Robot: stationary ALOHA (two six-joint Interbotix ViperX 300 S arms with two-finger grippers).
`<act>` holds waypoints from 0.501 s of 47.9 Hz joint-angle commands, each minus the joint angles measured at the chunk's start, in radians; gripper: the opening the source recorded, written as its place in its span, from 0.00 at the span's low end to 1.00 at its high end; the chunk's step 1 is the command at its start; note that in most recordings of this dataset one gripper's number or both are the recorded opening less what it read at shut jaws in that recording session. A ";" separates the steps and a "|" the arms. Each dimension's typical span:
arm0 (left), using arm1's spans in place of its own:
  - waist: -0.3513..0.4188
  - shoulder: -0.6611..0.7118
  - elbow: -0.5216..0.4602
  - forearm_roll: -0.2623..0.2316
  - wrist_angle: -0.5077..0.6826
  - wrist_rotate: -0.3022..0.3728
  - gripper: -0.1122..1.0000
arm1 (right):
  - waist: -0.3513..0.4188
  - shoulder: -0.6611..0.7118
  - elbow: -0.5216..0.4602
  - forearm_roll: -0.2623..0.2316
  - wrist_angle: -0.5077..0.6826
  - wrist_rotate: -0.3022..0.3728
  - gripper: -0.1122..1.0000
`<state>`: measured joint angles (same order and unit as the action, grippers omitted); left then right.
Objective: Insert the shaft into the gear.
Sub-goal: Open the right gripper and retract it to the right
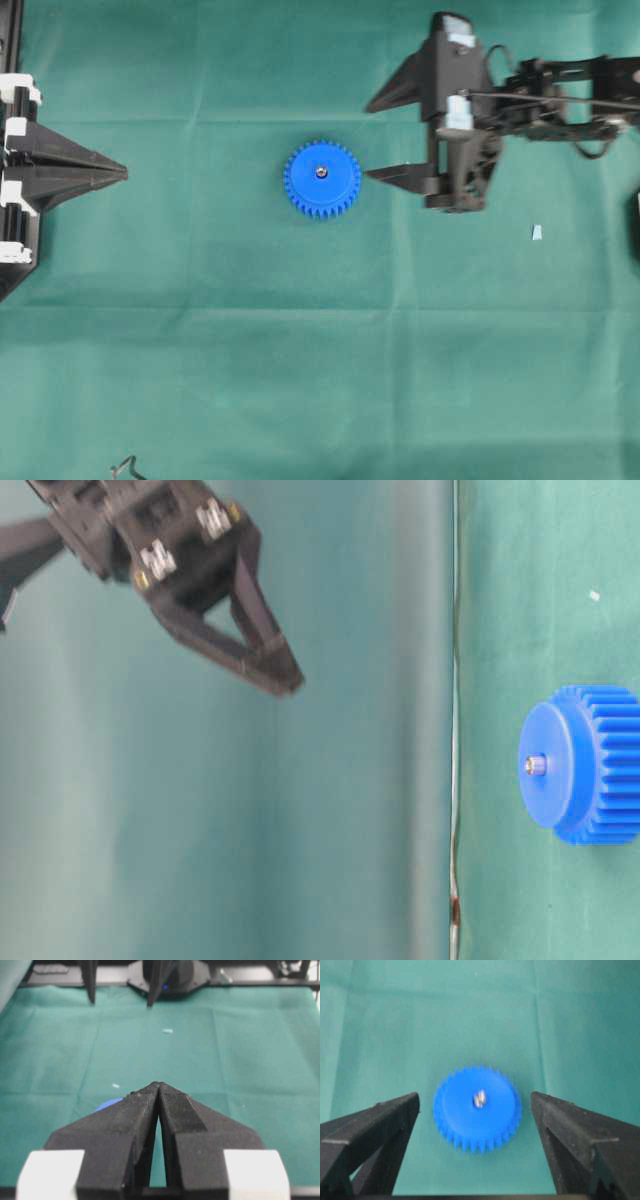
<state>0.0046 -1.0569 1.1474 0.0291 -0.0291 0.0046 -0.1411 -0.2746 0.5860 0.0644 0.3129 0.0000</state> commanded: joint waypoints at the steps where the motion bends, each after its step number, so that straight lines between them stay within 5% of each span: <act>1: 0.002 -0.009 -0.031 0.002 0.003 0.002 0.10 | 0.000 -0.074 0.015 -0.002 0.006 0.005 0.98; 24: 0.002 -0.064 -0.035 0.002 0.046 0.000 0.10 | 0.002 -0.385 0.198 0.003 0.071 0.014 0.96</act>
<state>0.0046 -1.1244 1.1428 0.0291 0.0230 0.0061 -0.1427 -0.6305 0.7793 0.0644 0.3712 0.0107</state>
